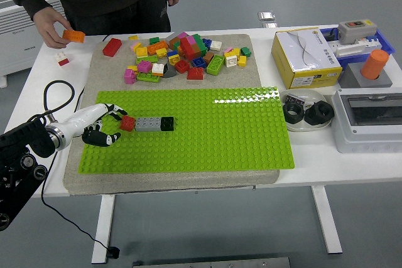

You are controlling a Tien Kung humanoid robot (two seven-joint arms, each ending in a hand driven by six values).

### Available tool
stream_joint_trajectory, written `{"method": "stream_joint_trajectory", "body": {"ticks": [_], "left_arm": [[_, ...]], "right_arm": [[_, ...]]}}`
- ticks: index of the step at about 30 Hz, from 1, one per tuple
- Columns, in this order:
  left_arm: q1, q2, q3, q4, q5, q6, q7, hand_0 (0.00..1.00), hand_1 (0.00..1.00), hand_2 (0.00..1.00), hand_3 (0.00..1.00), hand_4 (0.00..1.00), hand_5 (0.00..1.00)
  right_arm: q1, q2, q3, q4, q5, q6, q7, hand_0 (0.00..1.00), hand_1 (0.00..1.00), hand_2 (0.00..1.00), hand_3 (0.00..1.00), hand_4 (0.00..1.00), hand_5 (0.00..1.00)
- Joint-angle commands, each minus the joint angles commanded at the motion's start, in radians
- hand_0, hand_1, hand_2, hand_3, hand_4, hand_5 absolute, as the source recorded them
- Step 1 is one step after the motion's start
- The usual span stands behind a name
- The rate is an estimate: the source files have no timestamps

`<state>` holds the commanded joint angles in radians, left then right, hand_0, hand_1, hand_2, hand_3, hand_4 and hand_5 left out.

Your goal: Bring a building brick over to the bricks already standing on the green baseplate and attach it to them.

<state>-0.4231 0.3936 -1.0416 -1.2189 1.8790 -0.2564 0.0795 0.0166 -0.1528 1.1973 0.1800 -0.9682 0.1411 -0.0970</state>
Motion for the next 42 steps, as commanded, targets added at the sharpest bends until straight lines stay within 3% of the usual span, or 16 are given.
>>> {"method": "stream_joint_trajectory", "body": {"ticks": [13,18,20,21,26,27,30,42], "left_arm": [[0.083,0.021,-0.072,-0.154,0.100,0.005,0.029,0.108,0.151,0.761,0.818,0.602,0.002],[0.103,0.032,-0.023,-0.175,0.189,0.066,0.006,0.109,0.150,0.758,0.800,0.597,0.002],[0.102,0.040,0.003,-0.177,0.233,0.103,-0.012,0.109,0.150,0.758,0.800,0.597,0.002],[0.101,0.049,0.024,-0.177,0.264,0.130,-0.027,0.114,0.159,0.776,0.741,0.650,0.002],[0.084,0.103,0.107,-0.164,0.381,0.236,-0.081,0.114,0.159,0.776,0.741,0.650,0.002],[0.076,0.112,0.123,-0.153,0.390,0.259,-0.093,0.116,0.169,0.770,0.759,0.809,0.002],[0.057,0.118,0.146,-0.117,0.390,0.315,-0.117,0.116,0.169,0.770,0.759,0.809,0.002],[0.023,0.075,0.164,-0.035,0.390,0.306,-0.096,0.123,0.169,0.782,0.740,0.784,0.002]], "right_arm": [[-0.007,0.000,0.005,0.000,-0.006,0.000,0.000,0.705,0.594,0.738,0.846,0.926,0.998],[-0.010,0.002,0.010,0.000,-0.011,-0.001,0.000,0.706,0.592,0.738,0.846,0.926,0.998],[-0.010,0.003,0.012,0.000,-0.013,-0.001,-0.001,0.706,0.592,0.738,0.846,0.926,0.998],[-0.011,0.004,0.012,0.000,-0.013,-0.002,-0.001,0.706,0.592,0.738,0.846,0.926,0.998],[-0.011,0.003,0.010,0.000,-0.008,-0.002,-0.002,0.706,0.592,0.738,0.846,0.926,0.998],[-0.011,0.003,0.009,0.000,-0.007,-0.003,-0.002,0.707,0.592,0.738,0.845,0.926,0.998],[-0.010,0.002,0.011,0.000,-0.010,-0.003,-0.002,0.707,0.592,0.738,0.845,0.926,0.998],[-0.006,0.000,0.012,0.000,-0.015,-0.002,-0.002,0.707,0.592,0.738,0.846,0.926,0.998]]}}
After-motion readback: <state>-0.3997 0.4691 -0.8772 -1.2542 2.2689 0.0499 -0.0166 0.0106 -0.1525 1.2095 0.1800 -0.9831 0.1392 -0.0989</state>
